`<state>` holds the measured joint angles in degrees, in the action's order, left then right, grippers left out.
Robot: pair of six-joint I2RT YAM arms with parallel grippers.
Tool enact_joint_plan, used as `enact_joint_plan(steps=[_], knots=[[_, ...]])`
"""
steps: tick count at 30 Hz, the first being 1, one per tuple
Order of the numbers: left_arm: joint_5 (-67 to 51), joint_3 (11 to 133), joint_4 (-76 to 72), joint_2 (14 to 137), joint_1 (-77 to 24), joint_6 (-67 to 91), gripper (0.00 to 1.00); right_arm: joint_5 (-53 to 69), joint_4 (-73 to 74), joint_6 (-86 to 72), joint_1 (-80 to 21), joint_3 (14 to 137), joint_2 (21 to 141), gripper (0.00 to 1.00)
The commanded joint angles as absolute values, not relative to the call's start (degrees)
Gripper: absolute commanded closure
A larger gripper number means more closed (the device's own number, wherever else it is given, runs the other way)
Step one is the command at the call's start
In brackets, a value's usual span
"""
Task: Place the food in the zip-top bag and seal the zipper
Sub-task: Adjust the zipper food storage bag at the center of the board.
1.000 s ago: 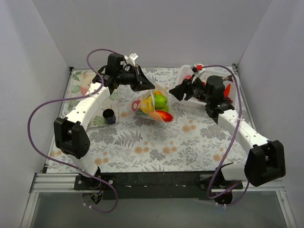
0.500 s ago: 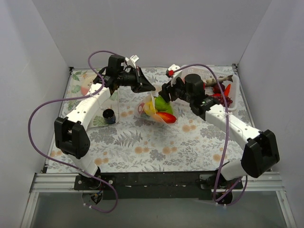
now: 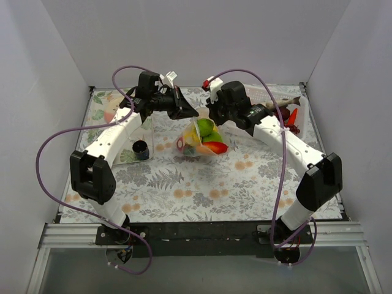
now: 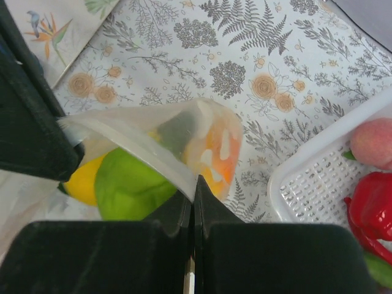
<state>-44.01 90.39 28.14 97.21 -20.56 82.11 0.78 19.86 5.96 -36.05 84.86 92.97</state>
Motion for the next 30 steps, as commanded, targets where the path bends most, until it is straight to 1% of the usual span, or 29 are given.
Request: enact_joint_plan(steps=[1,3,5,6,10,11,14,15,18,21,22,25,26,30], knots=[[-42.54,93.69,28.21,97.55,-19.78,80.6,1.0,-0.35,34.33,0.71,-36.39,96.12,93.16,0.99],[-39.56,96.66,30.31,100.26,-19.78,78.76,0.99,2.72,37.69,-2.1,-36.39,100.17,93.95,0.99],[-37.89,98.52,32.6,102.12,-19.86,75.78,0.95,4.38,42.42,-6.84,-36.47,107.18,96.67,0.99],[-36.49,101.48,34.09,103.87,-19.95,74.37,0.93,4.66,43.84,-8.07,-36.39,109.05,97.64,0.99],[-30.78,104.49,39.01,105.2,-20.48,69.88,0.78,3.87,47.36,-11.95,-35.34,114.77,104.56,0.99],[-29.37,105.02,39.89,105.29,-20.74,68.92,0.68,4.74,47.9,-13.17,-34.98,115.48,105.55,0.99],[-23.48,105.91,42.1,104.59,-21.0,66.27,0.49,8.33,45.62,-16.33,-32.18,114.0,107.4,0.99],[-20.33,106.08,42.45,104.15,-21.09,65.31,0.37,9.13,43.88,-17.13,-31.38,112.69,107.49,0.99],[-15.83,106.7,43.5,101.96,-21.62,64.08,0.26,10.54,41.84,-19.94,-29.36,111.54,108.1,0.99],[-7.85,107.23,46.66,100.55,-23.46,61.88,0.26,11.42,40.34,-21.53,-27.95,112.41,109.33,0.99],[-2.43,106.44,47.45,100.02,-23.99,61.09,0.27,11.69,40.34,-21.71,-27.51,113.63,110.29,0.99],[3.94,101.35,46.85,96.78,-25.75,61.35,0.3,11.78,40.17,-22.41,-26.9,114.87,111.7,0.99],[6.48,100.12,46.5,95.64,-26.19,61.43,0.3,12.21,40.08,-22.33,-26.81,115.05,111.97,0.99],[7.03,96.07,45.09,92.9,-26.37,61.52,0.3,12.22,38.94,-22.24,-26.37,113.38,111.89,0.99]])
